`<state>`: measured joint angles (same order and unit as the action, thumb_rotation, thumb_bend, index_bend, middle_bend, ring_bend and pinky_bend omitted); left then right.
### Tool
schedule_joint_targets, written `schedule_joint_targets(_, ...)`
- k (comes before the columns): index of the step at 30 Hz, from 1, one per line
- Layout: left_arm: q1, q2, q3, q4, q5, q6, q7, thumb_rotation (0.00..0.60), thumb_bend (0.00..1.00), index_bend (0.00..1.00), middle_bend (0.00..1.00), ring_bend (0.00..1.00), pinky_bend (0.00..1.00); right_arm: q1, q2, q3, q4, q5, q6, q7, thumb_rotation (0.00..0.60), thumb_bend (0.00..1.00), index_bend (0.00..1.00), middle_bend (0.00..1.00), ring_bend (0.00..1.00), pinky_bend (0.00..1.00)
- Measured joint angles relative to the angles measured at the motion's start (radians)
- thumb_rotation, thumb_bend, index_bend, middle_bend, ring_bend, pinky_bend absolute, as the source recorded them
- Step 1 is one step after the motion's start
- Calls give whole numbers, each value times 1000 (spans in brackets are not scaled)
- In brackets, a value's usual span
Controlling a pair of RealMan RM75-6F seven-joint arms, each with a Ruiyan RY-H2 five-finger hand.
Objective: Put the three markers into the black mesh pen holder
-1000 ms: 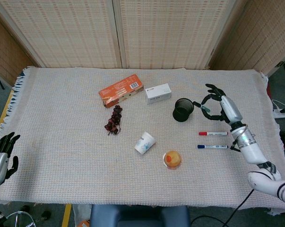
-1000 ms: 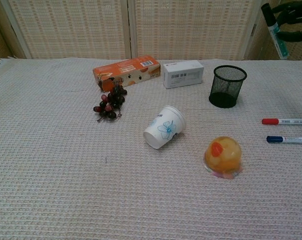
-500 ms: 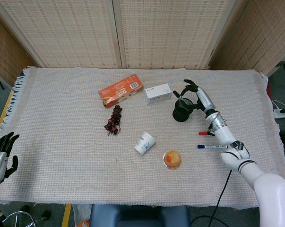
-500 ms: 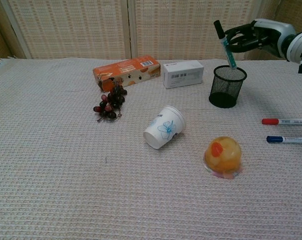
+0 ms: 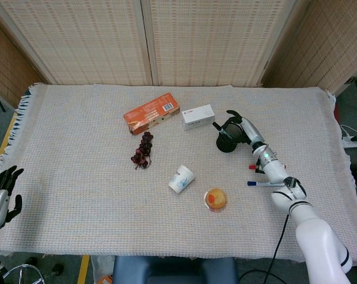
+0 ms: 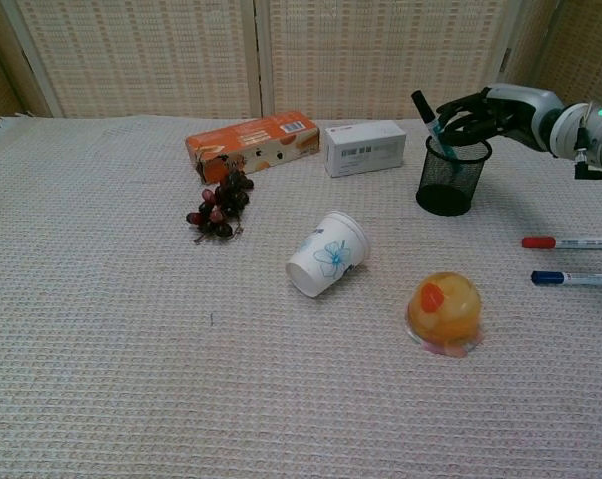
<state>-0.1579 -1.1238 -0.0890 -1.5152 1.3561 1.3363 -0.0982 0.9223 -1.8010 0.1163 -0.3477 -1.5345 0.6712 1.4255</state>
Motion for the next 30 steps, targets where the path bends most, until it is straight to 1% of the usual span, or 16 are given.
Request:
schedule_joint_targets(2,0,0,0,-1,0,2,2,600,606,99,0,0,99,1,5,-7,-2,-3,0,4,600,327,245,55,124,0)
schedule_joint_targets(7,3,2,-2,-2,-5,4,0,600,606,99,0,0,99,-4,38,-11,-25,1,20,6,600,327,136,55,118,0)
schedule_joint_targets(10,2,2,-1,-2,-3,3,2,600,607,98,0,0,99,-12,63,-12,-50,4,48,-9,600,327,110,55,117,0)
schedule_joint_targets(12,1,2,-1,-3,-3,2,4,600,607,98,0,0,100,-19,79,-12,-75,4,79,-21,600,327,109,55,117,0)
schedule_joint_targets(16,2,1,-1,-5,-1,5,7,600,606,99,0,0,99,-45,128,-11,-150,0,182,-80,600,327,114,55,117,0)
schedule_joint_targets(19,3,2,-1,-8,1,9,10,600,604,99,0,0,99,-81,179,-11,-239,0,273,-196,600,327,156,55,116,0)
schedule_joint_targets(22,2,4,0,-13,4,9,12,600,604,98,0,0,99,-131,247,-15,-378,8,325,-374,600,327,200,55,115,0)
schedule_joint_targets(25,2,5,1,-17,6,9,13,600,604,99,0,0,99,-193,329,-28,-557,34,360,-603,600,327,258,55,115,0)
schedule_joint_targets(26,2,5,1,-18,7,10,14,600,604,99,0,0,99,-221,362,-35,-630,49,372,-704,600,327,270,55,115,0)
schedule_joint_targets(30,2,7,3,-25,15,15,17,600,604,99,0,0,99,-321,456,-67,-835,124,404,-1029,600,327,288,55,115,0)
